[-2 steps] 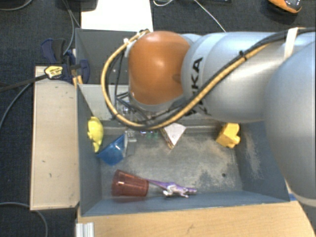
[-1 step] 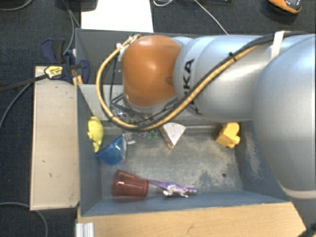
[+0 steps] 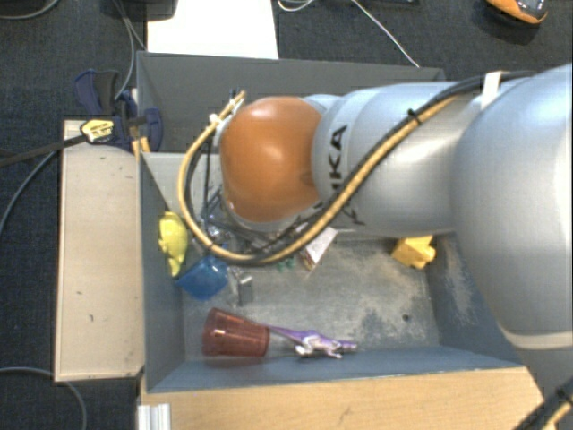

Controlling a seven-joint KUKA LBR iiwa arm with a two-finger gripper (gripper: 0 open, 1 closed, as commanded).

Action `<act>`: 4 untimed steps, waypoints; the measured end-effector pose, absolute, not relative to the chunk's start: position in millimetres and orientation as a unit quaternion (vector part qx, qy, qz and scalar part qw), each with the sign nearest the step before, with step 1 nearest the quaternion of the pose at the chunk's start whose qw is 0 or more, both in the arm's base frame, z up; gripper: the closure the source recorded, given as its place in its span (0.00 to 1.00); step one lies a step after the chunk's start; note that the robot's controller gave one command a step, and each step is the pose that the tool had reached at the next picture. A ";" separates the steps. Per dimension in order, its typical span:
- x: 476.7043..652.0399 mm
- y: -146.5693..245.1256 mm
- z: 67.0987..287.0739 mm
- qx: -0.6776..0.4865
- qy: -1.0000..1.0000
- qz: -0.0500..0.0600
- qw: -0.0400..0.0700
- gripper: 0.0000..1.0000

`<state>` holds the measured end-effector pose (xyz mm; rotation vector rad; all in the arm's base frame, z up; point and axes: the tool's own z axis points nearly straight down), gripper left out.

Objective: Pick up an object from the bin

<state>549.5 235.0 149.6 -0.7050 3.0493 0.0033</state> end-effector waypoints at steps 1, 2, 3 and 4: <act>551.6 244.6 138.8 -0.187 0.982 0.001 0.002 0.00; 560.1 239.5 135.1 -0.171 0.985 0.002 0.006 0.00; 563.9 248.3 90.7 -0.245 0.969 0.002 0.005 0.00; 564.4 245.5 72.2 -0.282 0.959 0.000 -0.001 0.00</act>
Offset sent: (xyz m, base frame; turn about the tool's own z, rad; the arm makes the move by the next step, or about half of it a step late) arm 0.0127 -0.0007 -0.0179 0.1063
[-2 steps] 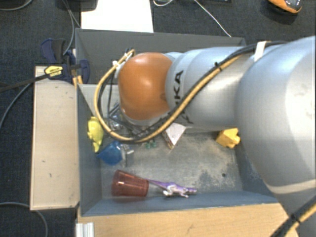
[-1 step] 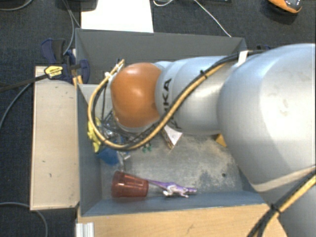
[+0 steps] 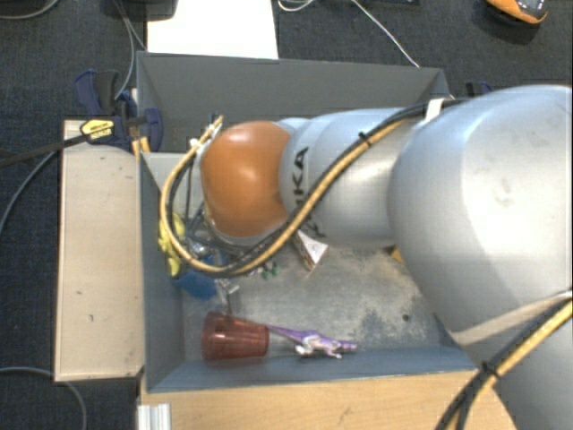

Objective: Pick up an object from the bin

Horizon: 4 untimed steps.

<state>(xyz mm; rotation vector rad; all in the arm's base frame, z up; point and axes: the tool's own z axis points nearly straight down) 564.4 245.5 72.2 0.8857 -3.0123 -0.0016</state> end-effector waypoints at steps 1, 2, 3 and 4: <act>573.9 241.1 72.3 0.370 -0.929 0.002 0.000 0.00; 586.5 244.2 78.9 0.266 -0.964 -0.002 -0.001 1.00; 586.5 244.1 78.9 0.266 -0.964 -0.002 -0.001 1.00; 577.9 237.4 139.2 0.273 -0.962 -0.002 0.000 1.00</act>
Offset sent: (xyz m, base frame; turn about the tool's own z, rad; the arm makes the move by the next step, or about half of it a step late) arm 0.0211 -0.0017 0.0059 0.0301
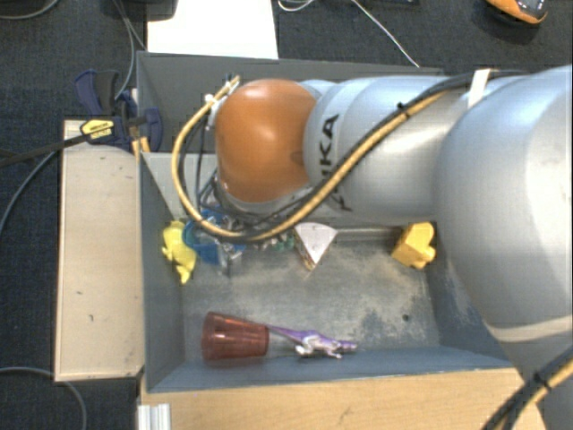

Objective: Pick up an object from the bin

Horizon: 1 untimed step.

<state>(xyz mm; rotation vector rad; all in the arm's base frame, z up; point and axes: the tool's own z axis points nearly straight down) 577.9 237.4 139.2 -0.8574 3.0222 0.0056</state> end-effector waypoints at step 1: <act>580.5 237.8 191.1 -0.270 0.963 0.002 0.004 1.00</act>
Offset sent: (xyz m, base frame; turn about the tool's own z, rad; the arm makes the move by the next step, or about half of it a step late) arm 0.0140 0.0025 0.0424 -0.0064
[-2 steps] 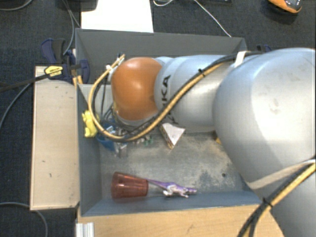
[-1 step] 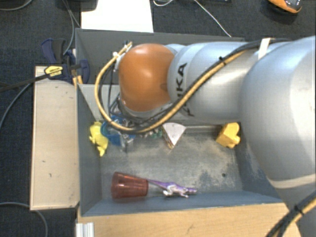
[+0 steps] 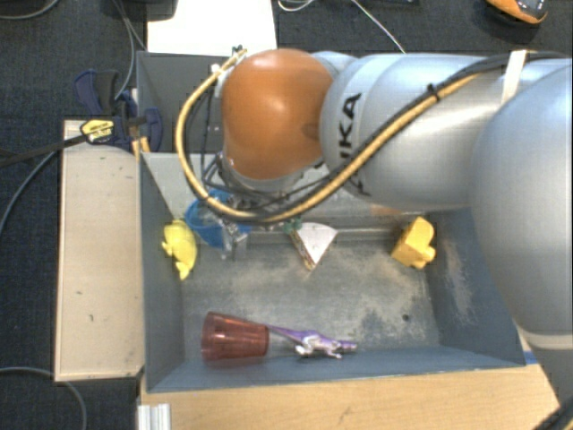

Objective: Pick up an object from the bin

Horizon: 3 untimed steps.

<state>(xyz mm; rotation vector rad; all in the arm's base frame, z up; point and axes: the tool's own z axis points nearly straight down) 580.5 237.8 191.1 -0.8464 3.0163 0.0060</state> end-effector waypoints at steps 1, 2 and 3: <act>586.9 239.3 195.8 -0.272 0.962 0.002 0.005 1.00; 591.8 233.3 190.0 -0.291 0.957 0.002 0.006 1.00; 592.0 232.0 198.5 -0.272 0.962 0.003 0.007 1.00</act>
Offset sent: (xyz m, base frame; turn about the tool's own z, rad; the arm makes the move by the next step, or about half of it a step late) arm 0.0103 -0.0041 -0.0017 -0.0450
